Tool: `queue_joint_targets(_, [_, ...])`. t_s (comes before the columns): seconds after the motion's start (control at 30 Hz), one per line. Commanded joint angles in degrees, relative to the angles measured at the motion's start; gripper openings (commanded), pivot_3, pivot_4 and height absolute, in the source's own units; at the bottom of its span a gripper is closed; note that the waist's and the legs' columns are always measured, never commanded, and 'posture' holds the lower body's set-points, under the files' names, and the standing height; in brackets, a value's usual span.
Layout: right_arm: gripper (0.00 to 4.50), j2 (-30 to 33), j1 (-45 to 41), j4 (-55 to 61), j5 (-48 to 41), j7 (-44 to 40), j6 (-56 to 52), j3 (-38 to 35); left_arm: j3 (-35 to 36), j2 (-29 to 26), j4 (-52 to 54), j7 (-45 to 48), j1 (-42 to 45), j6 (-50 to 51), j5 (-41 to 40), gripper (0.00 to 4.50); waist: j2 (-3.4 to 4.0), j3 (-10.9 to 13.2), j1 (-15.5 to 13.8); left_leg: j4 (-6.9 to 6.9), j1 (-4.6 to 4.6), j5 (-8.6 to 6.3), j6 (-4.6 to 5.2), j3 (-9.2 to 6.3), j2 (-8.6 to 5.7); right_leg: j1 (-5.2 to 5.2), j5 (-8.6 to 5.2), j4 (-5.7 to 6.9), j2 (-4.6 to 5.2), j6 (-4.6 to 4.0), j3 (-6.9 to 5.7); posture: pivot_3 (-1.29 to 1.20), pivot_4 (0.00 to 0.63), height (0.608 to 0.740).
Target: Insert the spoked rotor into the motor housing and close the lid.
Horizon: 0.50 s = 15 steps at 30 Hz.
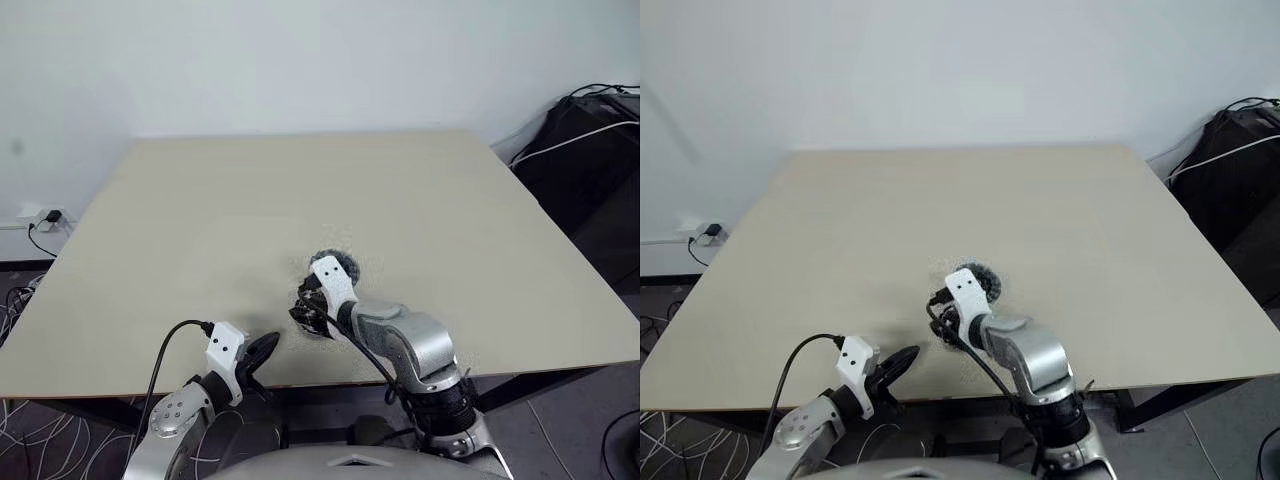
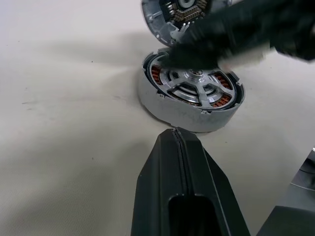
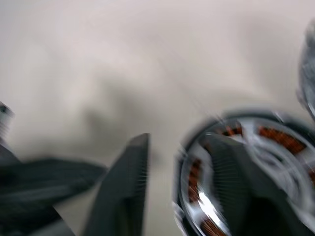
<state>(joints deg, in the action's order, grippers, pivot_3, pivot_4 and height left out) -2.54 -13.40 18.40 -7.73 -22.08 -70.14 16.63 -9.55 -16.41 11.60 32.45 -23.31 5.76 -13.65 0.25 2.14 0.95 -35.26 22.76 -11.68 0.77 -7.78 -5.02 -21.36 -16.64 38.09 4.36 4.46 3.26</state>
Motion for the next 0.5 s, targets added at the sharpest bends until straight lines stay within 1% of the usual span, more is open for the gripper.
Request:
queue_joint_targets(0.03, [2.55,1.23,-2.76,2.89,-1.81,-1.82,8.54,0.9,0.24,-0.11,1.71,-0.03,0.54,-0.53,-0.15,0.0,0.02,0.01,0.03,0.01,0.0,0.0,0.0,0.0,-0.02,0.0,0.02,0.0,-0.03,0.03,0.0,0.0,0.0,0.74])
queue_joint_targets(0.07, [2.55,2.65,-3.01,3.65,-2.01,-3.02,10.85,1.57,0.21,-0.09,1.55,0.01,0.58,-0.64,-0.11,0.0,0.02,0.01,-0.01,0.01,0.0,0.0,0.0,0.01,-0.04,0.0,0.03,-0.01,-0.04,0.05,0.0,0.0,0.0,0.74])
queue_joint_targets(0.13, [2.55,8.48,-3.51,5.15,-0.27,-6.11,17.0,5.2,0.21,-0.07,1.34,0.11,0.65,-0.76,-0.12,0.0,0.03,0.02,-0.08,0.0,0.01,0.0,0.0,0.0,-0.07,0.03,0.02,-0.06,-0.03,0.03,-0.01,0.0,0.0,0.74])
queue_joint_targets(0.23, [2.55,23.76,-3.28,6.02,7.39,-13.12,33.1,14.12,0.18,-0.08,1.07,0.26,0.71,-0.94,-0.09,0.0,0.03,0.01,-0.19,-0.03,0.02,0.0,0.03,0.02,-0.15,0.11,0.01,-0.17,0.02,0.05,-0.04,0.0,0.0,0.74])
queue_joint_targets(0.3, [2.55,30.29,-2.48,5.3,9.92,-16.13,39.26,16.45,0.19,-0.11,1.03,0.34,0.71,-0.95,-0.12,0.0,0.02,0.01,-0.2,-0.03,0.02,0.0,0.03,0.02,-0.13,0.12,0.0,-0.18,0.02,0.06,-0.06,0.0,0.0,0.74])
queue_joint_targets(0.4, [2.55,37.21,-1.0,4.22,11.65,-20.11,46.18,17.45,0.25,-0.17,1.03,0.42,0.8,-0.83,-0.23,0.0,-0.04,0.03,-0.27,-0.02,0.01,0.0,0.02,-0.01,-0.04,0.14,-0.02,-0.19,0.14,0.04,-0.08,0.0,0.0,0.74])
queue_joint_targets(0.5, [2.55,40.2,-0.27,3.34,11.75,-23.18,49.3,16.89,0.29,-0.23,1.05,0.47,0.94,-0.62,-0.3,0.0,-0.09,0.07,-0.29,-0.04,-0.03,0.0,0.02,-0.01,0.02,0.19,-0.02,-0.18,0.13,0.03,-0.08,0.0,0.0,0.74])
